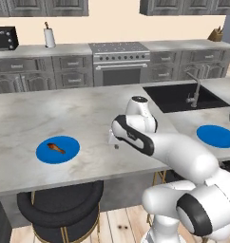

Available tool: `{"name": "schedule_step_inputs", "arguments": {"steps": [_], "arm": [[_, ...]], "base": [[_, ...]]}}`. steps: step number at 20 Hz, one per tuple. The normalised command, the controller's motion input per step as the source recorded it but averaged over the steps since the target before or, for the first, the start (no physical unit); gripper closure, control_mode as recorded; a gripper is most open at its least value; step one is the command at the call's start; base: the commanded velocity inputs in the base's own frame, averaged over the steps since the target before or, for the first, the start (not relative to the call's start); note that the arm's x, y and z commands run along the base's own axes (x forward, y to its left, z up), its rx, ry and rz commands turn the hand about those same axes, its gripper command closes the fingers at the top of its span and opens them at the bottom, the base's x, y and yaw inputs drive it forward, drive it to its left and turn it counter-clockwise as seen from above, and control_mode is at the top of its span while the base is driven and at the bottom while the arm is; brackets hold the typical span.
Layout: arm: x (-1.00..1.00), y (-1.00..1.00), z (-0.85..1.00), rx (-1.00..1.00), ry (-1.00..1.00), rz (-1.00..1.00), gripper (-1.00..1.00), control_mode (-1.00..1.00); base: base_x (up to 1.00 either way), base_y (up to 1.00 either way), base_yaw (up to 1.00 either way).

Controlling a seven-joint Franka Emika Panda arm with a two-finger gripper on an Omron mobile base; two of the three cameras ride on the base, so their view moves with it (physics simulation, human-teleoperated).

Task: Pick the chicken drumstick and bell pepper from their plates and place them in the bowl. Then put the bowl in the fridge.

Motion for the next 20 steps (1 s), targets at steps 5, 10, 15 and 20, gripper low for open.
{"name": "schedule_step_inputs", "arguments": {"steps": [5,10,15,20], "arm": [[-0.02,0.26,0.02,-0.13,-0.04,0.10,-1.00,-1.00],[0.01,0.39,0.24,-0.12,0.01,0.57,-1.00,-1.00],[0.14,0.34,0.14,-0.01,0.00,0.61,-1.00,-1.00],[0.37,0.55,0.00,-0.07,-0.01,0.29,-1.00,-1.00]], "base": [[0.00,0.00,0.00],[0.00,0.00,0.00],[0.00,0.00,0.00],[0.00,0.00,0.00]]}}
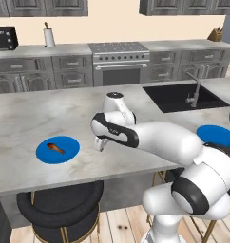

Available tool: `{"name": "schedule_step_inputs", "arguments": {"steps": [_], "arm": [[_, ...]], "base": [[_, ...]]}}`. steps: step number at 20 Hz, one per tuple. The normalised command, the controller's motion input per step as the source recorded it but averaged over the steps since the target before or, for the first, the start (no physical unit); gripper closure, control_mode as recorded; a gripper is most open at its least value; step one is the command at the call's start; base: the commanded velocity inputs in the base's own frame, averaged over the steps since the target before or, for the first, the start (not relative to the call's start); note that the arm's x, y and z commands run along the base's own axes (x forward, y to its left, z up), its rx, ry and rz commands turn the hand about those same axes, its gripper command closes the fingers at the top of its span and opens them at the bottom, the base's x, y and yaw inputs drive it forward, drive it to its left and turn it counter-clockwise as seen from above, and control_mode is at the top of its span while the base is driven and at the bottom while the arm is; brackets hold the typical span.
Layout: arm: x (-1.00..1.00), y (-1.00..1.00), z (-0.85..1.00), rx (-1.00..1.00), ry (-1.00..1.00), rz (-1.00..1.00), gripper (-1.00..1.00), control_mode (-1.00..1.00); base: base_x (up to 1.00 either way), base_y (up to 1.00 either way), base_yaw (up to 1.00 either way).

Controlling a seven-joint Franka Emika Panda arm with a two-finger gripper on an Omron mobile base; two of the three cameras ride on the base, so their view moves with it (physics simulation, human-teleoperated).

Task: Pick the chicken drumstick and bell pepper from their plates and place them in the bowl. Then put the bowl in the fridge.

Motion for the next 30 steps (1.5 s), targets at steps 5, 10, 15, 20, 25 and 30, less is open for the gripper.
{"name": "schedule_step_inputs", "arguments": {"steps": [5,10,15,20,25,30], "arm": [[0.50,0.67,-0.01,-0.10,-0.01,0.07,-1.00,-1.00],[0.42,0.64,0.00,-0.05,0.00,0.01,-1.00,-1.00],[0.41,0.72,-0.01,-0.03,0.05,0.00,-1.00,-1.00],[0.43,0.62,-0.06,-0.02,0.06,0.00,-1.00,-1.00],[0.10,0.53,-0.10,-0.01,0.01,0.01,-1.00,-1.00],[0.28,0.54,-0.30,-0.04,0.00,0.00,-1.00,-1.00]], "base": [[0.00,0.00,0.00],[0.00,0.00,0.00],[0.00,0.00,0.00],[0.00,0.00,0.00],[0.00,0.00,0.00],[0.00,0.00,0.00]]}}
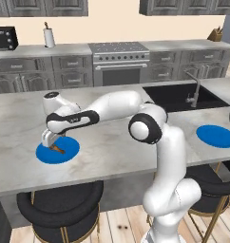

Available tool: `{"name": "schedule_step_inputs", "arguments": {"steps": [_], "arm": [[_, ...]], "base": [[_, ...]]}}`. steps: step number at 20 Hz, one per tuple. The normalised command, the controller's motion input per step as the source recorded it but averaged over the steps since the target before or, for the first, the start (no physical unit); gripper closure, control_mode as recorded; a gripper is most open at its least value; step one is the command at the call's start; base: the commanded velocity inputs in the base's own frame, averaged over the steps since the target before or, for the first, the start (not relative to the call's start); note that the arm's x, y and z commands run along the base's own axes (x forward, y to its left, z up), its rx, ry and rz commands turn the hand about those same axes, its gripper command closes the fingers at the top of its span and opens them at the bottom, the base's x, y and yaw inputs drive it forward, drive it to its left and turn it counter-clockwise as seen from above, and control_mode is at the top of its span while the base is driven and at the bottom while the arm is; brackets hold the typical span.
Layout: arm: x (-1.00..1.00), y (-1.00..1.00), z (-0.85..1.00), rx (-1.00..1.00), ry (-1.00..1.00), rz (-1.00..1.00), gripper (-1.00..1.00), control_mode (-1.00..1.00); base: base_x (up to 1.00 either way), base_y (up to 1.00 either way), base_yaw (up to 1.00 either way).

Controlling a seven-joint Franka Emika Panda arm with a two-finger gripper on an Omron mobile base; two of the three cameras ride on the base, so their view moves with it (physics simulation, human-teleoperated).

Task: Pick the chicken drumstick and bell pepper from their plates and place them in the bowl. Then put the bowl in the fridge.

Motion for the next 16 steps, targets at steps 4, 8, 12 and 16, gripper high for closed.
{"name": "schedule_step_inputs", "arguments": {"steps": [4,8,12,16], "arm": [[0.26,0.36,-0.38,0.00,0.00,0.04,-1.00,-1.00],[0.27,0.17,-0.27,0.00,0.00,0.00,-1.00,-1.00],[0.24,0.00,-0.22,0.00,0.00,0.00,-1.00,-1.00],[0.17,-0.01,-0.24,0.00,0.02,0.00,-1.00,-1.00]], "base": [[0.00,0.00,0.00],[0.00,0.00,0.00],[0.00,0.00,0.00],[0.00,0.00,0.00]]}}
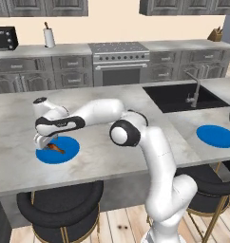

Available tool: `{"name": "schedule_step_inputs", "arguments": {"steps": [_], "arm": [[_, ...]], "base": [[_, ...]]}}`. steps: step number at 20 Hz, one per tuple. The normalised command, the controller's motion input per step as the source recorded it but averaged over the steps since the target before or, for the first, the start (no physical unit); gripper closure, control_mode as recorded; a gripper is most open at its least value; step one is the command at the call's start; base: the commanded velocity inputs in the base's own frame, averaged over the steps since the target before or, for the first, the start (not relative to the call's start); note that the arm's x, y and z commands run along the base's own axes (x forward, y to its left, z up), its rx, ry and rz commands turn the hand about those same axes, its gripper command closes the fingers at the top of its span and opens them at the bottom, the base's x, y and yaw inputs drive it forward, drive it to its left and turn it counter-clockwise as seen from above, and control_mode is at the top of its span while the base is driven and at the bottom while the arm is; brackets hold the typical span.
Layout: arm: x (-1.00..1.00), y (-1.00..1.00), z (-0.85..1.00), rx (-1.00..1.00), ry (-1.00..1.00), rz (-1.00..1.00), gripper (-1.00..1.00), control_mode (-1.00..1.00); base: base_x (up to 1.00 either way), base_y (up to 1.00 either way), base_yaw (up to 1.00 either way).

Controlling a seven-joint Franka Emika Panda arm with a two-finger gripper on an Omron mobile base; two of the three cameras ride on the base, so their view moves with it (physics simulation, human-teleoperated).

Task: Pick the chicken drumstick and bell pepper from their plates and place them in the bowl. Then put the bowl in the fridge.

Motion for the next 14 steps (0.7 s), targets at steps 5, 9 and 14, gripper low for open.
{"name": "schedule_step_inputs", "arguments": {"steps": [5,9,14], "arm": [[0.14,0.00,-0.38,0.00,0.07,0.00,-1.00,-1.00],[0.09,-0.07,-0.33,0.01,0.04,0.01,-1.00,-1.00],[0.00,-0.03,-0.13,0.01,0.04,0.00,-1.00,-1.00]], "base": [[0.00,0.00,0.00],[0.00,0.00,0.00],[0.00,0.00,0.00]]}}
